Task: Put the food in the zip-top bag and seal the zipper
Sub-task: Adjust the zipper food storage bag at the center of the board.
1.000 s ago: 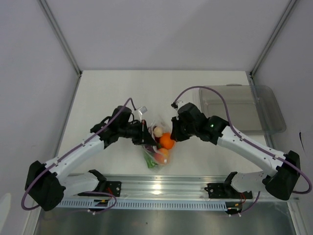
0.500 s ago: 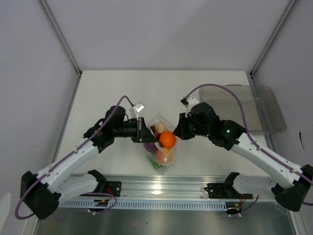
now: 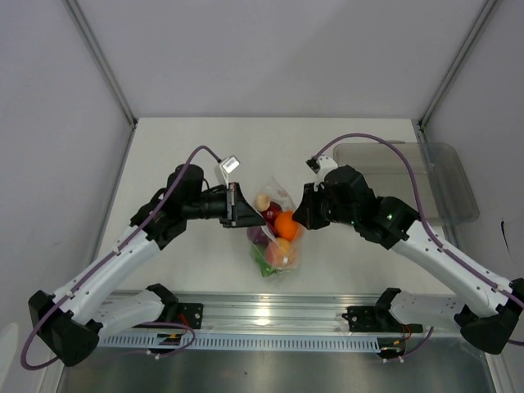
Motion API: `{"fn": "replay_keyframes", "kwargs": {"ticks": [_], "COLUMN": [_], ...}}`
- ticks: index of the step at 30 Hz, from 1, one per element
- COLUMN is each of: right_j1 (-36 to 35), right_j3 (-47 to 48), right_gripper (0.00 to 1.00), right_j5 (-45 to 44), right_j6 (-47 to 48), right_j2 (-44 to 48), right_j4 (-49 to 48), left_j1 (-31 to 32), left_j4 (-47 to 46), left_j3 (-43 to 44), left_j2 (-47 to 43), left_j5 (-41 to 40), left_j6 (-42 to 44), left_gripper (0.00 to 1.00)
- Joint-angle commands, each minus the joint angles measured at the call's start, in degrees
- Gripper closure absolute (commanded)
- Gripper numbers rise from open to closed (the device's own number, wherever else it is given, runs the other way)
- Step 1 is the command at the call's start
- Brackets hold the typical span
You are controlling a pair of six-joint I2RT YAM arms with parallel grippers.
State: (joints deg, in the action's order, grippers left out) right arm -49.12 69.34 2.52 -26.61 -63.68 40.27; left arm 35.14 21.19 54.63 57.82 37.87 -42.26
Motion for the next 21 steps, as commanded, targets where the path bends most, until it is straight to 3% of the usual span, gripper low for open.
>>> {"fn": "replay_keyframes", "kwargs": {"ticks": [1, 15, 21], "right_j1": [-1.58, -3.96, -3.88], "right_j3": [1.24, -2.54, -0.53], "right_gripper": [1.00, 1.00, 1.00], "right_j5": [0.38, 4.77, 3.72], "right_j6": [-1.42, -5.03, -1.35], "right_j2": [1.19, -2.58, -5.92], "right_j4": [0.68, -7.74, -6.36], "left_j1": [0.72, 7.84, 8.55], "left_j4": [-2.20, -12.66, -9.17], "left_j3": [0.65, -5.15, -5.94], "left_j2": [0.10, 7.66, 4.15], "left_j5": [2.83, 2.83, -3.48], "left_j6": [-2.12, -6.95, -7.22], "left_gripper": [1.00, 0.99, 0.99]}}
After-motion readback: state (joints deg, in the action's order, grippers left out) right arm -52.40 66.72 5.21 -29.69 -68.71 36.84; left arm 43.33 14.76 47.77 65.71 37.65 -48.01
